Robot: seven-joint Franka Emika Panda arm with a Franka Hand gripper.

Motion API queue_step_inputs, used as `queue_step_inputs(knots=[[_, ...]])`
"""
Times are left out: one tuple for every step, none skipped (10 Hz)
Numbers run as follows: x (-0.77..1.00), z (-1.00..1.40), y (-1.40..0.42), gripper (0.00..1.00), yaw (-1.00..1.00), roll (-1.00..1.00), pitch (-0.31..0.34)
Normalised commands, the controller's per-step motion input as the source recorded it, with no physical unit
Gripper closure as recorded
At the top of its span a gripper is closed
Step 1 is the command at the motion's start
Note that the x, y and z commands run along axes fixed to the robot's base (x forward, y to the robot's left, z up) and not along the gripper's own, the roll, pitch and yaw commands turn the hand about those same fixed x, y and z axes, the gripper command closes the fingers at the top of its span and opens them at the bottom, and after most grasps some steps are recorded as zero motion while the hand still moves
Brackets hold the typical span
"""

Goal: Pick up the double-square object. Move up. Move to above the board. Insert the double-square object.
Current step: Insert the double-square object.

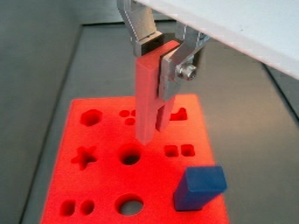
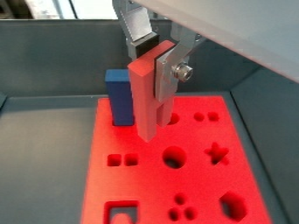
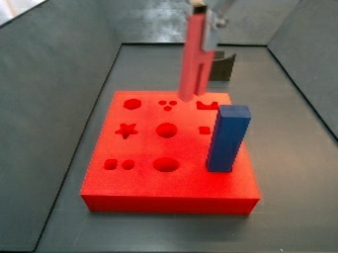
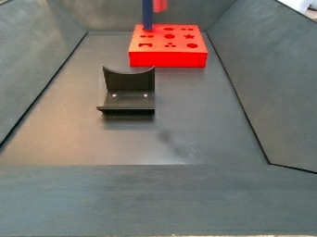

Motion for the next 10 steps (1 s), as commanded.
queue_step_inputs(knots=[[0.45,-0.28,0.0,1.0,-0.68,-0.01,0.0],[0.42,-0.28,0.0,1.0,-0.71,-0.01,0.0],[0.37,-0.19,0.0,1.0,-0.75,-0.04,0.0],[0.33,-0.17,0.0,1.0,-0.79,-0.04,0.0],[0.25,-0.18,0.0,1.0,-0.86,-0.04,0.0],[0.13,-0.2,0.0,1.0,-0.96,-0.04,0.0],[0.1,-0.22,0.0,1.0,-0.97,-0.02,0.0],[0.07,-0.23,0.0,1.0,-0.99,-0.01,0.0],[0.27,0.0,0.02,1.0,-0.53,0.0,0.061],[0.03,0.0,0.0,1.0,0.0,0.0,0.0]])
